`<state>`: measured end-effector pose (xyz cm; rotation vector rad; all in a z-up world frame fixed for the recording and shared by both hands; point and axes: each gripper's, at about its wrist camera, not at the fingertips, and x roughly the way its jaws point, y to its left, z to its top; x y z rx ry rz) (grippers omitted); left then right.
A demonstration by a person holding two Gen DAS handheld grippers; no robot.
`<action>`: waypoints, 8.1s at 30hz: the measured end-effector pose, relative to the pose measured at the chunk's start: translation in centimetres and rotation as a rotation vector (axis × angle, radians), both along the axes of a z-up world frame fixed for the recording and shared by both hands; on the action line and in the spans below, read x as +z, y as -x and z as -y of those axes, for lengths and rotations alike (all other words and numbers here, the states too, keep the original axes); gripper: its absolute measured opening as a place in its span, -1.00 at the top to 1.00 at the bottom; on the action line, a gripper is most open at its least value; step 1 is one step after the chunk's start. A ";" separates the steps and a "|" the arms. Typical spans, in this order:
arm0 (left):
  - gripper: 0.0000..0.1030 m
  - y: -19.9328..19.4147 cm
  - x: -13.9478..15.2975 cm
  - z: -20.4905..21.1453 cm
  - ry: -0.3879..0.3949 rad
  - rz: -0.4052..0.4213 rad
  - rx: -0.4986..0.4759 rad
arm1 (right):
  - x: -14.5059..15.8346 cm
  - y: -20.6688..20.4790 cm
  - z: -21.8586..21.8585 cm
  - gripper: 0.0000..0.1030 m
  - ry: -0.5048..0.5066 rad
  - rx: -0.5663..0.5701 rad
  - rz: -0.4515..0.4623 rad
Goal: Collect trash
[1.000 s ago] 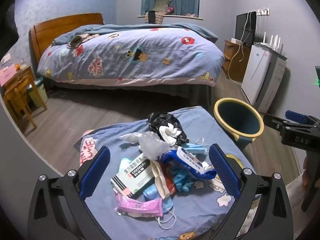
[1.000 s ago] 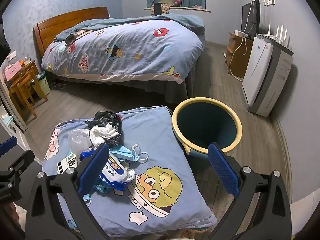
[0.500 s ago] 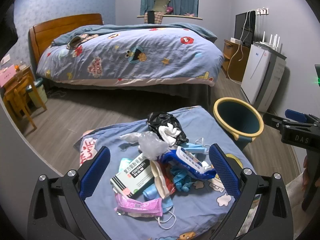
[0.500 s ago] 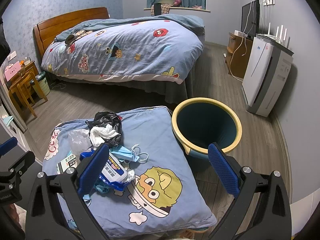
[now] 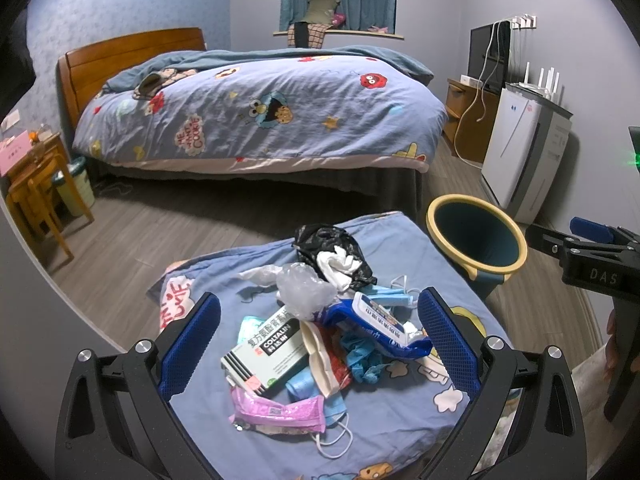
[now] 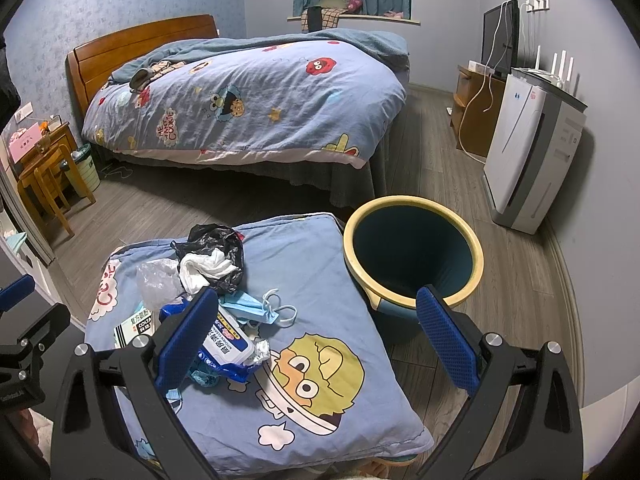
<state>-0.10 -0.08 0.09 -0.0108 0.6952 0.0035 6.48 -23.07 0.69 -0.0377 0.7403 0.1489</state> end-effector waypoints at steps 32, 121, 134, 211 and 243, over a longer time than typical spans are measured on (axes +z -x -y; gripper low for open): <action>-0.90 0.0 0.0 0.0 -0.003 0.000 -0.001 | -0.1 0.0 0.0 -0.89 0.000 0.000 0.001; 0.80 -10.6 -6.2 -1.8 -0.031 -0.119 -0.006 | -3.9 -7.5 -4.7 0.82 -0.280 0.223 -0.262; 0.80 -10.7 -0.4 2.5 -0.048 0.013 -0.094 | 2.8 -11.0 3.7 0.82 -0.324 0.115 -0.073; -0.54 -28.2 -12.0 24.5 -0.069 -0.150 -0.399 | -9.7 -22.5 19.9 -0.06 -0.264 -0.318 -0.233; -0.87 -13.2 0.8 5.2 -0.078 0.035 -0.121 | 3.5 -13.5 7.6 -0.89 -0.202 -0.090 -0.009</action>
